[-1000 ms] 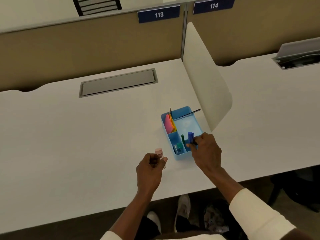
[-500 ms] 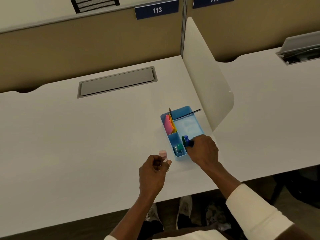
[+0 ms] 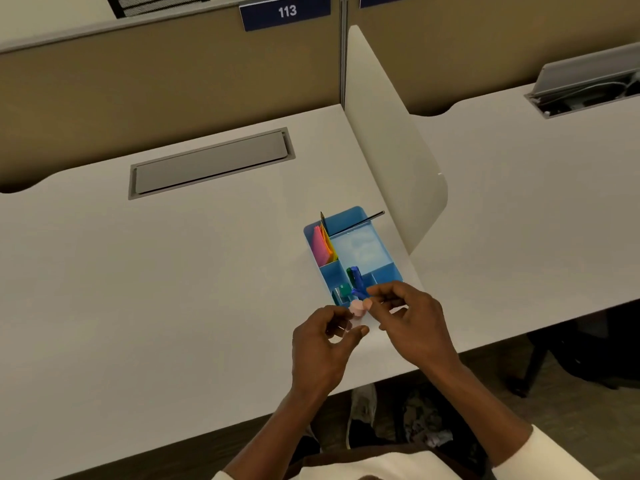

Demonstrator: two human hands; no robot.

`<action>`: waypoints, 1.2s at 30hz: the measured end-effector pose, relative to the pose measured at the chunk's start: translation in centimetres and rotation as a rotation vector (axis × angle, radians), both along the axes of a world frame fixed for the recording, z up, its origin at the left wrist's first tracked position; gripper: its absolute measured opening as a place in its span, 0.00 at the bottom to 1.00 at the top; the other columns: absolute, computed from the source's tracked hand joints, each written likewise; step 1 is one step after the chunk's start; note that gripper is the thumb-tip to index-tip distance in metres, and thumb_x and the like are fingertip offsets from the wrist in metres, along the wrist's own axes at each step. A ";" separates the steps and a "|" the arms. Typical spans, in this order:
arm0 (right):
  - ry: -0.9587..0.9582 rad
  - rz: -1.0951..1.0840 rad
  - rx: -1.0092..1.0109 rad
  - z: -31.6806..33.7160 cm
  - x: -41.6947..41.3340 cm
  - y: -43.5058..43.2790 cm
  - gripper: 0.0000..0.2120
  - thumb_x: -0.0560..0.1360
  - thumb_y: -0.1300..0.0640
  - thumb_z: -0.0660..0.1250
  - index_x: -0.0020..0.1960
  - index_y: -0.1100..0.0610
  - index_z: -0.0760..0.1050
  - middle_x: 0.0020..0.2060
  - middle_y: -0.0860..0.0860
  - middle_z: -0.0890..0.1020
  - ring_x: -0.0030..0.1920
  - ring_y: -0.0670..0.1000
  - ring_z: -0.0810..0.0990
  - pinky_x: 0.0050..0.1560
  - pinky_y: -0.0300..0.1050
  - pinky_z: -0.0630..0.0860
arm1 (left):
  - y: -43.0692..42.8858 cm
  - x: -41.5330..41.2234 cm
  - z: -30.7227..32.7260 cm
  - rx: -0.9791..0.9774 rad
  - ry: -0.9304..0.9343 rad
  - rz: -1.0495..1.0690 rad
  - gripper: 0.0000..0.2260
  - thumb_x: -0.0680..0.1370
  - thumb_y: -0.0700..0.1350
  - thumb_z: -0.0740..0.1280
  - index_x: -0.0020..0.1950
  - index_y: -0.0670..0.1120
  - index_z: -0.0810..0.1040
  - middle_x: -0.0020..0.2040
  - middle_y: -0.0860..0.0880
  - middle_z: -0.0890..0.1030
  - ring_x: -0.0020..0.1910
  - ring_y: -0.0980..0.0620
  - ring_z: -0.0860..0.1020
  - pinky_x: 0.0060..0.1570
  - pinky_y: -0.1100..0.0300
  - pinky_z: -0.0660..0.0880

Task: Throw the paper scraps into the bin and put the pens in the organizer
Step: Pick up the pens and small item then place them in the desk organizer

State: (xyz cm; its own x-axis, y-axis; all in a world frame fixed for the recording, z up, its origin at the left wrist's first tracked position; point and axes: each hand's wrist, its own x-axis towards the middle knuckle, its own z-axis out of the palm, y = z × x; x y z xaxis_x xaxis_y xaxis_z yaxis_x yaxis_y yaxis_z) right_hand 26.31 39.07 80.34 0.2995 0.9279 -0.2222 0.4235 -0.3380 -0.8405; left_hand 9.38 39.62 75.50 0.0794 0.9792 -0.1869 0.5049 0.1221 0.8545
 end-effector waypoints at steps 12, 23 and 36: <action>-0.033 -0.169 0.118 -0.7 2.9 -0.9 0.16 0.72 0.52 0.80 0.58 0.53 0.84 0.49 0.46 0.87 0.47 0.43 0.85 0.51 0.36 0.83 | 0.4 1.5 -0.1 -0.053 0.065 0.020 0.25 0.66 0.73 0.72 0.52 0.57 0.82 0.46 0.61 0.84 0.45 0.58 0.83 0.46 0.66 0.81; -0.311 0.016 0.397 -2.3 4.8 3.0 0.12 0.75 0.58 0.78 0.57 0.60 0.84 0.51 0.54 0.84 0.44 0.50 0.85 0.45 0.39 0.83 | 3.2 1.2 -2.4 -0.232 0.080 0.329 0.11 0.78 0.58 0.75 0.46 0.52 0.81 0.45 0.52 0.86 0.45 0.51 0.86 0.53 0.51 0.85; -0.598 0.115 0.314 -6.7 4.9 3.9 0.13 0.71 0.48 0.81 0.47 0.53 0.81 0.42 0.48 0.84 0.44 0.49 0.78 0.35 0.27 0.59 | 3.7 0.8 -3.3 -0.212 0.163 0.350 0.15 0.73 0.64 0.76 0.40 0.54 0.80 0.38 0.56 0.83 0.40 0.53 0.84 0.38 0.61 0.76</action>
